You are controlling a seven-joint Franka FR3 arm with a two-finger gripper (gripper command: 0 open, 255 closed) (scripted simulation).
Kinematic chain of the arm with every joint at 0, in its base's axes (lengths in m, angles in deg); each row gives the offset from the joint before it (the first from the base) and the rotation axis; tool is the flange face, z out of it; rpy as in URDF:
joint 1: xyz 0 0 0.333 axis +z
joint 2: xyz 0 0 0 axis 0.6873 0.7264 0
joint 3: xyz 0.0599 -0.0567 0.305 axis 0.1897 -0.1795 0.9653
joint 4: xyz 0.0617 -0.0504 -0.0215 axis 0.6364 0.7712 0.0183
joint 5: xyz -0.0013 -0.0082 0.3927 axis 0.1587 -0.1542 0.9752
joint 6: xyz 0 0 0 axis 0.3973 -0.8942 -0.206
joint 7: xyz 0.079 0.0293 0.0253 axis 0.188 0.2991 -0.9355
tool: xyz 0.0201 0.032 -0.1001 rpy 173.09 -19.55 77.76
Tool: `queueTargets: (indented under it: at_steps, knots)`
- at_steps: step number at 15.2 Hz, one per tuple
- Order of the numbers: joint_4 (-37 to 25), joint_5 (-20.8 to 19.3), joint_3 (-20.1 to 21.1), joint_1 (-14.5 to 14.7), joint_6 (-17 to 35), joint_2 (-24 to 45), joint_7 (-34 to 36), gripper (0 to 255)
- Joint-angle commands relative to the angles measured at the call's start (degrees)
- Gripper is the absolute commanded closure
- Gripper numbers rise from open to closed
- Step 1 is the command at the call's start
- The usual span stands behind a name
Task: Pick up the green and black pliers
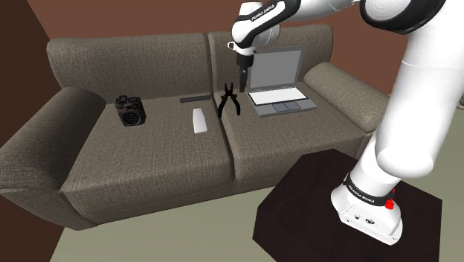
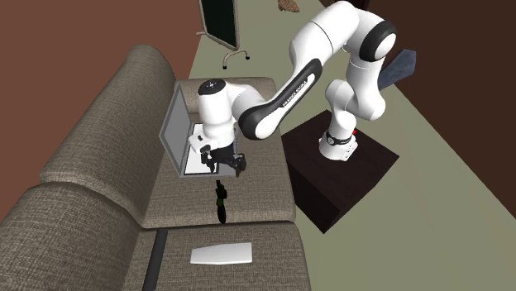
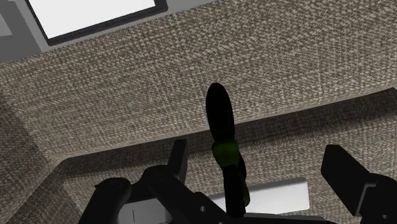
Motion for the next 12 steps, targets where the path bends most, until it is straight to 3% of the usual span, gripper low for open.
queueTargets:
  at_steps: [1,11,12]
  knots:
    - [-4.65,1.85,0.75,-0.48,-0.40,4.52,-3.42,0]
    - [-3.86,3.52,1.57,-1.00,4.39,8.74,-5.53,0]
    - [-3.82,3.53,1.56,-1.00,4.43,8.74,-5.55,255]
